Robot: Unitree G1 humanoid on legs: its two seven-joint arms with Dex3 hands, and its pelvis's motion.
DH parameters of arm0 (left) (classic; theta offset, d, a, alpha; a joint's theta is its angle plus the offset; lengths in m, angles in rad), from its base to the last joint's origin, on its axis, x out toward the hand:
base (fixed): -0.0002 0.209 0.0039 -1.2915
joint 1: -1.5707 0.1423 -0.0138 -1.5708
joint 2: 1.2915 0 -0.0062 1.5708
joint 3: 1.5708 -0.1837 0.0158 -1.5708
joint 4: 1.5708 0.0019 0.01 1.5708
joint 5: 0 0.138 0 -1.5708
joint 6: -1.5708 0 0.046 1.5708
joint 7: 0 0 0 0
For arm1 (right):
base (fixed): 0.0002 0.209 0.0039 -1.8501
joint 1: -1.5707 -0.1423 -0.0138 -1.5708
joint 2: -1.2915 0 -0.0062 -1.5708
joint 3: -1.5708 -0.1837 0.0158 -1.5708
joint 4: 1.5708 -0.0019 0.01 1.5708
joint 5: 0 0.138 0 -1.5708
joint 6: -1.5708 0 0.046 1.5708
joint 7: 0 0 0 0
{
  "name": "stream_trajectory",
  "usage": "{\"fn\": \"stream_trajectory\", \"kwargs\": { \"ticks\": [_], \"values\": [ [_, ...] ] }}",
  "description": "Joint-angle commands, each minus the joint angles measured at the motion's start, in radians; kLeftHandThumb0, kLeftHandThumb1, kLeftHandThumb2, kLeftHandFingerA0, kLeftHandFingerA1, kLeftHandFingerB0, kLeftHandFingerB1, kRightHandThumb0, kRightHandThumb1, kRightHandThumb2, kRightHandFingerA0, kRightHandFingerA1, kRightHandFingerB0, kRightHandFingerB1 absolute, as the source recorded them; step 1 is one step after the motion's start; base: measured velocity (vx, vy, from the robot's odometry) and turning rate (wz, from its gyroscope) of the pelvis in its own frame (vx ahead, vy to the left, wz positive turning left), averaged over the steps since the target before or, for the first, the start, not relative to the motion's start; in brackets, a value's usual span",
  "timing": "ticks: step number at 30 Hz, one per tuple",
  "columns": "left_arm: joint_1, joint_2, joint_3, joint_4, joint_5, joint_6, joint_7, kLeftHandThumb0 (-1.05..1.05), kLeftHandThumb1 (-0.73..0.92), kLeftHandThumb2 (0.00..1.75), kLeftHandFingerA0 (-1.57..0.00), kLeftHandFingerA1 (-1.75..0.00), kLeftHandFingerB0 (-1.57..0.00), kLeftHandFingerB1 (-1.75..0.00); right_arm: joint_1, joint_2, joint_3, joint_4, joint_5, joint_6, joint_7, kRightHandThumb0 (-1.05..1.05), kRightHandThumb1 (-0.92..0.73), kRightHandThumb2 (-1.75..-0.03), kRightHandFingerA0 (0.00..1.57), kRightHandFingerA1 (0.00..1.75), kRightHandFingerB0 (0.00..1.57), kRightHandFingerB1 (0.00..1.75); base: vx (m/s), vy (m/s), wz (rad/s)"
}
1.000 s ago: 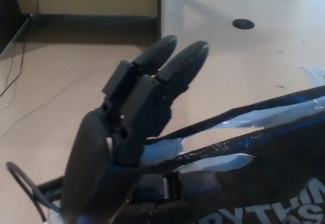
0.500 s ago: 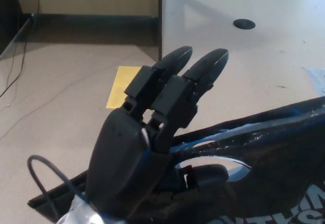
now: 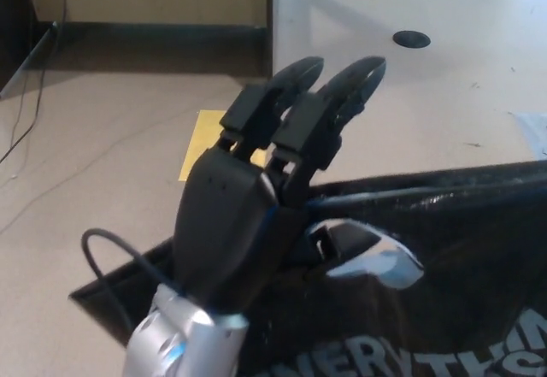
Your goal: A person is holding a plastic bag and the robot extends its left hand to grab the bag by hooking its thumb into the holes at the top and brings its hand down by its side. Then it extends its arm again to hand the plastic bag back to the person.
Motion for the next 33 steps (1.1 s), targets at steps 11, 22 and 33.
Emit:
{"fn": "stream_trajectory", "kwargs": {
  "ticks": [11,22,33],
  "values": [
    [-0.344,-0.146,-0.079,0.364,0.061,0.050,0.254,-0.33,0.78,0.66,-1.00,-1.39,-0.26,-0.30,-0.028,-0.019,0.006,0.005,-0.005,0.015,0.006,-0.30,-0.69,-0.60,0.81,0.68,0.62,0.43,0.00,0.000,0.00],
    [-0.382,-0.138,-0.094,0.421,0.045,0.044,0.328,-0.09,0.74,0.83,-0.93,-1.68,-0.72,-1.28,-0.034,-0.023,0.005,0.000,-0.001,-0.010,0.015,-0.29,-0.68,-0.61,0.82,0.64,0.63,0.45,0.00,0.000,0.00],
    [-0.371,-0.076,-0.044,0.377,0.014,0.019,0.383,-0.13,0.71,0.82,-0.90,-1.71,-0.67,-1.32,-0.033,-0.019,0.016,0.007,-0.015,-0.009,0.002,-0.30,-0.68,-0.61,0.82,0.59,0.65,0.46,0.00,0.000,0.00]
  ]
}}
